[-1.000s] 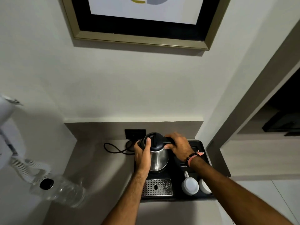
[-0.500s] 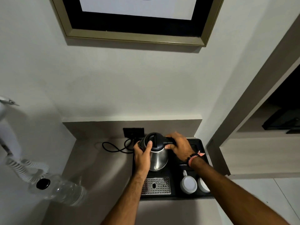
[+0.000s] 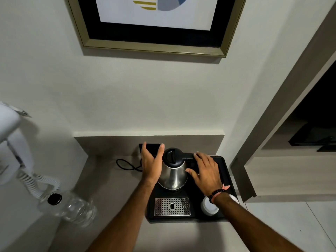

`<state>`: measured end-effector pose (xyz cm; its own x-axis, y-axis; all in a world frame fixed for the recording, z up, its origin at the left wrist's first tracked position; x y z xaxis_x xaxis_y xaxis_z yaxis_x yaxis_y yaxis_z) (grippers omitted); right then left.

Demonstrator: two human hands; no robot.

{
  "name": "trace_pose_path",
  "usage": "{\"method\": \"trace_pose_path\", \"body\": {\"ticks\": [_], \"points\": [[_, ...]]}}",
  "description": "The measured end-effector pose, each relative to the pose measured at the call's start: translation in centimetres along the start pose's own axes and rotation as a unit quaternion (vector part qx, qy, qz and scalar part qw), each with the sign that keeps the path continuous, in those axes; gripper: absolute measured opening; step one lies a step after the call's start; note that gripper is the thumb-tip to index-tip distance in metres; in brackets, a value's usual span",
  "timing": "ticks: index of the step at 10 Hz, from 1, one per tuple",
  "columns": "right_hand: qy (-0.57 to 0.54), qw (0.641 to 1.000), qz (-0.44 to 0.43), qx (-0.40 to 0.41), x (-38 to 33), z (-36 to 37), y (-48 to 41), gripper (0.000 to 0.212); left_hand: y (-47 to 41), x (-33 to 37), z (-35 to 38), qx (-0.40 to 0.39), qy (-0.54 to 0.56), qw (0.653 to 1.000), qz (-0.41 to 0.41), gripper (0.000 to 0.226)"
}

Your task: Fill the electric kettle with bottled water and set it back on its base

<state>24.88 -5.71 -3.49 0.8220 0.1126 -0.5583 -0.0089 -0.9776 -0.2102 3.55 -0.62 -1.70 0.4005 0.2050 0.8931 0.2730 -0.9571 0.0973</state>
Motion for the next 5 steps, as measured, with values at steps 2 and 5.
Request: {"method": "trace_pose_path", "body": {"ticks": [2,5], "points": [[-0.035,0.998,0.05,-0.002,-0.6,0.3,0.4,0.074,-0.1,2.3,-2.6,0.024,-0.107,0.99,0.085,0.091],[-0.011,0.999,0.034,0.034,-1.2,-0.5,-0.2,0.059,1.0,3.5,-3.7,-0.006,-0.355,0.906,0.229,0.088]]}}
Point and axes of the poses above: each hand's wrist, its own y-axis away from the middle knuckle, its own z-axis out of the palm, x = y × z, the point moved 3 cm from there along -y, towards the middle knuckle, and after that the axes turned 13 degrees about -y, right-handed, at the moved point
